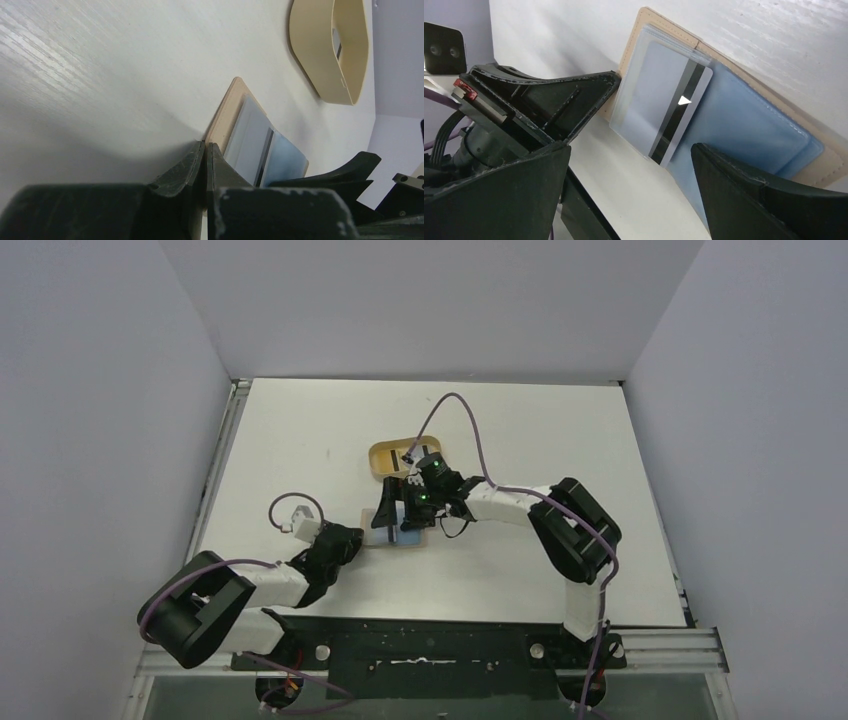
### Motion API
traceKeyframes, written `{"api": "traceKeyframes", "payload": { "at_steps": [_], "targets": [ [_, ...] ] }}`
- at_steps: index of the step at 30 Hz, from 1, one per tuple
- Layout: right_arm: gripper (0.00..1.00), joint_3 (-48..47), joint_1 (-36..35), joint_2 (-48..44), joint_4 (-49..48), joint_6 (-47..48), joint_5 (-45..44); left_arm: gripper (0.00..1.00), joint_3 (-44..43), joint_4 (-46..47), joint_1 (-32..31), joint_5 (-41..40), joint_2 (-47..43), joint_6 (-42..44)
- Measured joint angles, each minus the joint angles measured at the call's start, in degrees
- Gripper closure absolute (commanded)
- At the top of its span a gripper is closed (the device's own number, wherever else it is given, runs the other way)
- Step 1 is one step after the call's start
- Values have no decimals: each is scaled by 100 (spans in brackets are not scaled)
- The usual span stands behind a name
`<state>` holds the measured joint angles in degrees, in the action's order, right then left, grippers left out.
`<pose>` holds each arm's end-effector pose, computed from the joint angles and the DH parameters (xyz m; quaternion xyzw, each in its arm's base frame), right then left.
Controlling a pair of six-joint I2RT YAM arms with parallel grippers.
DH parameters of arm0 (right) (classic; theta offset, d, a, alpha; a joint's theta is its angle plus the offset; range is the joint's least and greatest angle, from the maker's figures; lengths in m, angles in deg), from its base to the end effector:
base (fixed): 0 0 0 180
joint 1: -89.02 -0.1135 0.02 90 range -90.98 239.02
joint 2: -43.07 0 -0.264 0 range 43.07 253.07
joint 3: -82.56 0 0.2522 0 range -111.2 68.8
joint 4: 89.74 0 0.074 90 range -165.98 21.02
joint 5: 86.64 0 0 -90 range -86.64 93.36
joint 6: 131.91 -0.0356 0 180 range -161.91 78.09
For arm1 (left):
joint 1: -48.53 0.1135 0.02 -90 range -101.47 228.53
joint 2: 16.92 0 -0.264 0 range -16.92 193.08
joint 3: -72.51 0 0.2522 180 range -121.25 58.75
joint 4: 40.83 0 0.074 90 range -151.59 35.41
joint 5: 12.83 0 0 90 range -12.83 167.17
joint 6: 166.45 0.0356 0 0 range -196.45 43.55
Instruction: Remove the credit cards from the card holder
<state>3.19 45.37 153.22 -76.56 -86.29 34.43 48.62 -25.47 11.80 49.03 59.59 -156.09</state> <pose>0.2788 0.2914 0.1597 -0.0991 0.8874 0.4391 0.0997 0.1667 -0.1034 0.1060 -0.4184 0.7693 -0.2513 0.4122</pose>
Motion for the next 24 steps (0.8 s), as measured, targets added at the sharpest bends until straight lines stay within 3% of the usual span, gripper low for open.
{"api": "traceKeyframes", "payload": {
  "at_steps": [11,24],
  "targets": [
    [0,-11,-94,-162,396,205,-455,100,-15,-72,-4,-20,7,-229],
    [0,323,-271,308,-1421,-800,-380,100,42,-96,-2,-162,-50,-280]
  ]
}}
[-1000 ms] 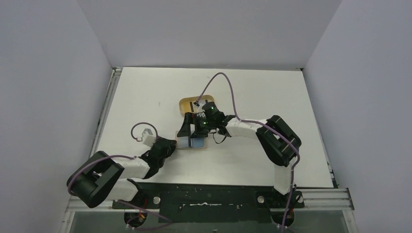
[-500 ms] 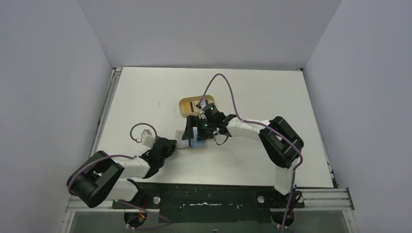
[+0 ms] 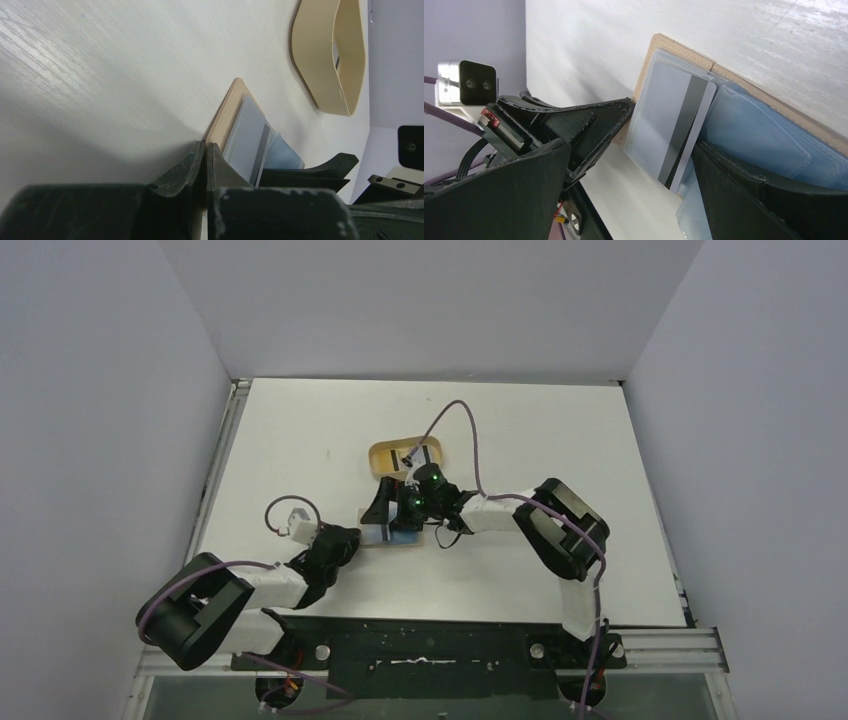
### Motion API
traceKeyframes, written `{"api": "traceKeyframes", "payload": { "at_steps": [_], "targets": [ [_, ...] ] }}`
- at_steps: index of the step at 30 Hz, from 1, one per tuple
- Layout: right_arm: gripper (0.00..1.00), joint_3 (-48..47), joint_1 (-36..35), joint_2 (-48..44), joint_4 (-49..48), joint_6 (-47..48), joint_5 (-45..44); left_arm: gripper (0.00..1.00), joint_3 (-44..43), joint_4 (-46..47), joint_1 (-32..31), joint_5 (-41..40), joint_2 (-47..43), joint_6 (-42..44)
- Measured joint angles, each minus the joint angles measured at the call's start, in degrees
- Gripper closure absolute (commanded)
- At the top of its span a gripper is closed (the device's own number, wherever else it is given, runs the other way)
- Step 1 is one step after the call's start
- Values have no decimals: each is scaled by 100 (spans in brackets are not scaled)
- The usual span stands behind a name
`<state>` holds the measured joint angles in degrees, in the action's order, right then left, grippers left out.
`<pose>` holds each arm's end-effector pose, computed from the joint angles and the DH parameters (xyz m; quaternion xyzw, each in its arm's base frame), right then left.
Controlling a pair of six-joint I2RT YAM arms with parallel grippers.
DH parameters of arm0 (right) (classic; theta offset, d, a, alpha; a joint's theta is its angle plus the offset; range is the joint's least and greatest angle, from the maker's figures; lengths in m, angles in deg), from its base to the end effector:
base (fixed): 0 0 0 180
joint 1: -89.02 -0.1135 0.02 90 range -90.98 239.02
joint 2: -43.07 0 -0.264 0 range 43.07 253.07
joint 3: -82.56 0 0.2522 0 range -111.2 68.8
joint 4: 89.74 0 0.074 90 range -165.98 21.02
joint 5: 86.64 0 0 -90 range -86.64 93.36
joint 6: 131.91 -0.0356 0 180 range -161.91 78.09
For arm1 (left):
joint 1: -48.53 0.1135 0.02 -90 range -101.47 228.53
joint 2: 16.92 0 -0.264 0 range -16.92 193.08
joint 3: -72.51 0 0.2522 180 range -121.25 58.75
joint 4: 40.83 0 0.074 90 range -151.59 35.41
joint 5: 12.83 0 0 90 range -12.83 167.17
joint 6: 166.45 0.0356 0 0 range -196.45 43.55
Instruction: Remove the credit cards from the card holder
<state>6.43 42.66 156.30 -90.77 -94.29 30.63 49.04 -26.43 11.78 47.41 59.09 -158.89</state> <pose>0.2716 0.3085 0.1418 -0.0613 0.8706 0.4713 0.1275 0.1645 -0.1008 0.1047 -0.4409 0.7574 -0.2476 0.4131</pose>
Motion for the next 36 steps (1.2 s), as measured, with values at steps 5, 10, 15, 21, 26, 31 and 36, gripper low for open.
{"api": "traceKeyframes", "payload": {
  "at_steps": [5,10,15,21,26,31,36],
  "targets": [
    [0,507,48,76,-1222,-710,87,100,52,35,0,-48,-24,-48],
    [0,710,81,107,-1738,-1095,142,100,90,52,0,-70,-48,-90],
    [0,688,81,107,-1705,-1121,223,100,109,55,0,-87,-68,-98],
    [0,450,87,203,-1652,-1274,608,100,133,48,4,-153,-96,-96],
    [0,-70,94,315,-1117,-1064,1034,100,144,33,11,-240,-111,-94],
    [0,-348,94,317,-734,-826,1154,100,144,55,11,-262,-87,-92],
    [0,-348,79,557,-715,-868,1130,100,142,96,11,-280,-55,-85]
  ]
}}
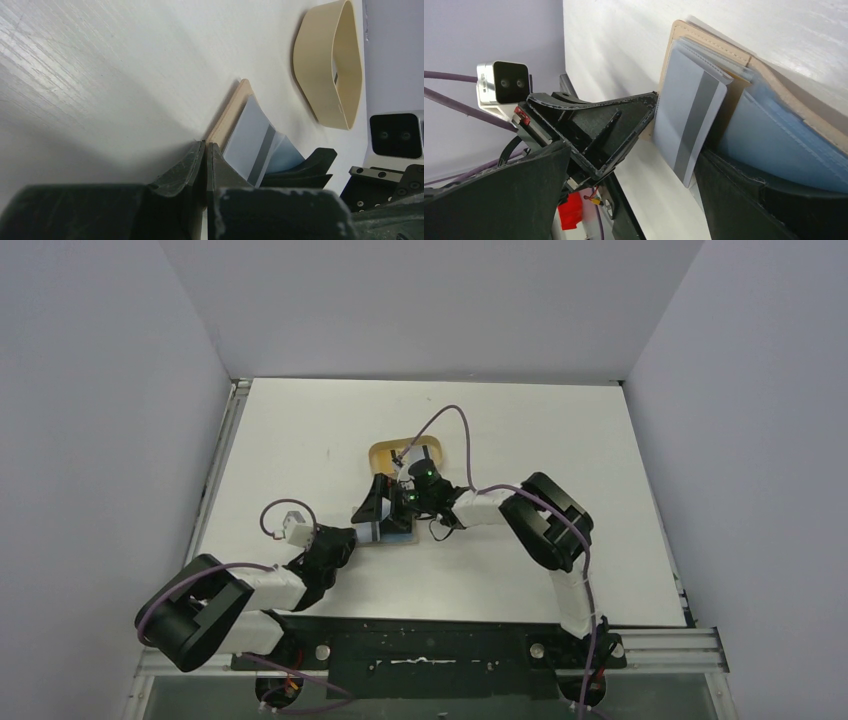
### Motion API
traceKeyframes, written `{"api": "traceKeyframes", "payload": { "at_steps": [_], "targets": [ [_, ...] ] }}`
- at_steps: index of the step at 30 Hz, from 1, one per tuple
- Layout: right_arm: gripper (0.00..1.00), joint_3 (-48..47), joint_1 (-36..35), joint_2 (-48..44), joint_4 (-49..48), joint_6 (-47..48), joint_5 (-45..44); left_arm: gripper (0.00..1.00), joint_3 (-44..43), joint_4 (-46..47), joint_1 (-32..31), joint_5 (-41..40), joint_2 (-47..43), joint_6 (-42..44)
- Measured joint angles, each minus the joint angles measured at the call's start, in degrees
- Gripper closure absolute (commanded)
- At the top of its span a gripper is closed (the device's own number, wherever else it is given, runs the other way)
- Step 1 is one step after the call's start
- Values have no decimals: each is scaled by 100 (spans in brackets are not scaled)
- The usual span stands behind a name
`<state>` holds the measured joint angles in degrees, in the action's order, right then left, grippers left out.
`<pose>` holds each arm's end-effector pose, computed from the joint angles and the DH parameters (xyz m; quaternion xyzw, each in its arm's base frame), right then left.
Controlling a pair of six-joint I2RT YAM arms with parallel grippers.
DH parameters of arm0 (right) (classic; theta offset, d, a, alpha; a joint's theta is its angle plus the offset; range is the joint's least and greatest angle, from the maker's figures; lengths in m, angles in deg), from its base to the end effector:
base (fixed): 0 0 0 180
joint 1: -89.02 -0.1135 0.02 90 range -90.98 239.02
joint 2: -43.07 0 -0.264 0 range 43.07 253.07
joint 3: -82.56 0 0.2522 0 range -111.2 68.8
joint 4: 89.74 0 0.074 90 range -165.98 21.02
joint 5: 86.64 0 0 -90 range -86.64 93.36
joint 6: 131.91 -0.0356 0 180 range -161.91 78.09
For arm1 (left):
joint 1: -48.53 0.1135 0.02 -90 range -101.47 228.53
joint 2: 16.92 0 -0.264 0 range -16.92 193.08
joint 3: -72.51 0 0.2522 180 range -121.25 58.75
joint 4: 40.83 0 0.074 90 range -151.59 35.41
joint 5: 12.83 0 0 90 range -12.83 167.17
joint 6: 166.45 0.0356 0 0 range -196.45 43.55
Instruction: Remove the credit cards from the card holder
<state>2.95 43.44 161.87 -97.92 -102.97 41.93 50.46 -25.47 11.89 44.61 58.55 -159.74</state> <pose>0.2851 0.3226 0.1330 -0.0505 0.8360 0.5444 0.0471 0.1606 -0.0956 0.1024 -0.4544 0.7438 -0.2378 0.4286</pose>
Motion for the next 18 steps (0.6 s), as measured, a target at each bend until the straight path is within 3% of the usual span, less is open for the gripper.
{"api": "traceKeyframes", "payload": {
  "at_steps": [9,18],
  "targets": [
    [0,-146,-33,96,188,-11,-57,100,0,59,2,-70,55,17],
    [0,-179,-52,761,-1674,-1078,278,100,-11,221,55,-293,203,59]
  ]
}}
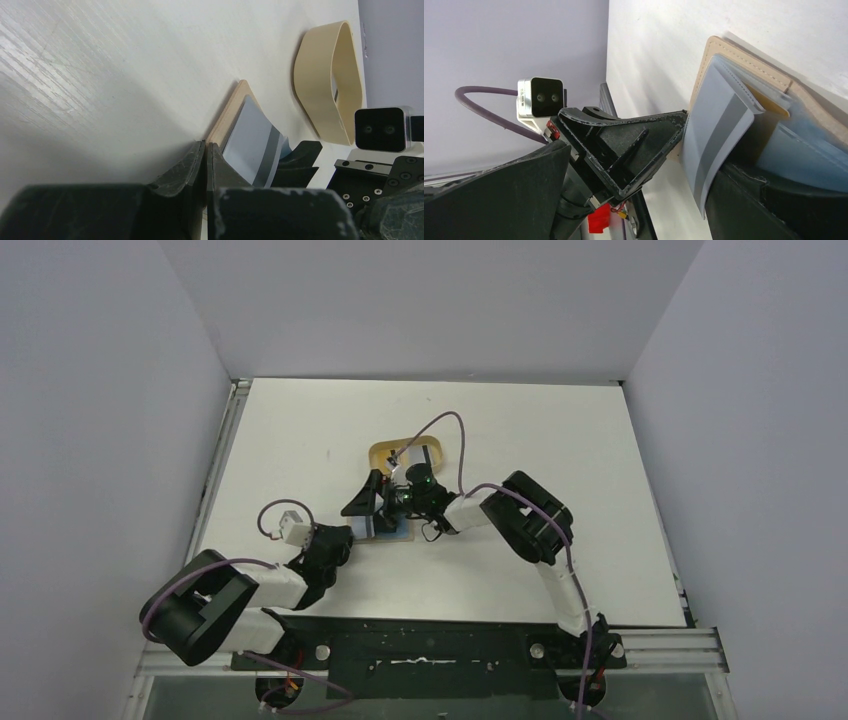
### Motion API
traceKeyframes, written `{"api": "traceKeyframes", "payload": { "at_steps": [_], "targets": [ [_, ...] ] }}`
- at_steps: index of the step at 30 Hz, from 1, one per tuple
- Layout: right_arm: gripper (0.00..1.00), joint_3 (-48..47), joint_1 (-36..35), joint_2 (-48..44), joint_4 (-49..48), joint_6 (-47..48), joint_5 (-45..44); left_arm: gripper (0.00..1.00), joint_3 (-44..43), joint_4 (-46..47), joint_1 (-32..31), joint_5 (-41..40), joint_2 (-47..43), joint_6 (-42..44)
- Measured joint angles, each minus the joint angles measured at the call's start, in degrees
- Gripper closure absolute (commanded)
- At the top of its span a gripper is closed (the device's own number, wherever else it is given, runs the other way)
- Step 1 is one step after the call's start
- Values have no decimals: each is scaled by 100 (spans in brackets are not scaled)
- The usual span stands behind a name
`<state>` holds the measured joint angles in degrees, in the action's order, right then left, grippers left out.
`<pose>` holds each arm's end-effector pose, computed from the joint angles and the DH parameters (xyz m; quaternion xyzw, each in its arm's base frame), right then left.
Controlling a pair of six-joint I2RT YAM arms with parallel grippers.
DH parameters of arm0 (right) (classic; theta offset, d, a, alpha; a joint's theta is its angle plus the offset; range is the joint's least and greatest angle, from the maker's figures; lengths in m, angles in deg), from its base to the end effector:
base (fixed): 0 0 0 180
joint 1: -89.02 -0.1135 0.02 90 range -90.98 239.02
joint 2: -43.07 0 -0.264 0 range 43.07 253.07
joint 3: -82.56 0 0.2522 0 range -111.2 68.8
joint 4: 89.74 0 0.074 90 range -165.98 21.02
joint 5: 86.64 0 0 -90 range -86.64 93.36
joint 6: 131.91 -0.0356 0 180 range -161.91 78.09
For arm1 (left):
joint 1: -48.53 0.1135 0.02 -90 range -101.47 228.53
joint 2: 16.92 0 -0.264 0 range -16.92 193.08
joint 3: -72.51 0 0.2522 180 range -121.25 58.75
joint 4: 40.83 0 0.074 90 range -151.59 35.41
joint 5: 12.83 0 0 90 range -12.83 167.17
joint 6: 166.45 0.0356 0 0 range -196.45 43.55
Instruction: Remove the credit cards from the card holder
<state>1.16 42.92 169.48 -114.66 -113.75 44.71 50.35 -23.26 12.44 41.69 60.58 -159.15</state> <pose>0.2948 0.3403 0.1130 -0.0264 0.7926 0.6085 0.0284 0.1638 -0.0939 0.1007 -0.4615 0.7324 -0.2216 0.4489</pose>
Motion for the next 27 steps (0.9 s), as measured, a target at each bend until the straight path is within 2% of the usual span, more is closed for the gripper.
{"api": "traceKeyframes", "payload": {
  "at_steps": [4,12,21,26,27],
  "targets": [
    [0,0,-17,72,-197,-131,0,100,0,-17,4,-22,-17,35],
    [0,232,7,-223,205,210,-63,100,0,-87,-4,61,-81,39],
    [0,732,350,-658,546,455,52,100,-37,-118,-24,223,-81,39],
    [4,894,422,-793,691,671,72,100,-63,-170,-24,234,-83,39],
    [7,901,428,-809,750,739,70,100,-66,-177,-24,234,-83,39]
  ]
}}
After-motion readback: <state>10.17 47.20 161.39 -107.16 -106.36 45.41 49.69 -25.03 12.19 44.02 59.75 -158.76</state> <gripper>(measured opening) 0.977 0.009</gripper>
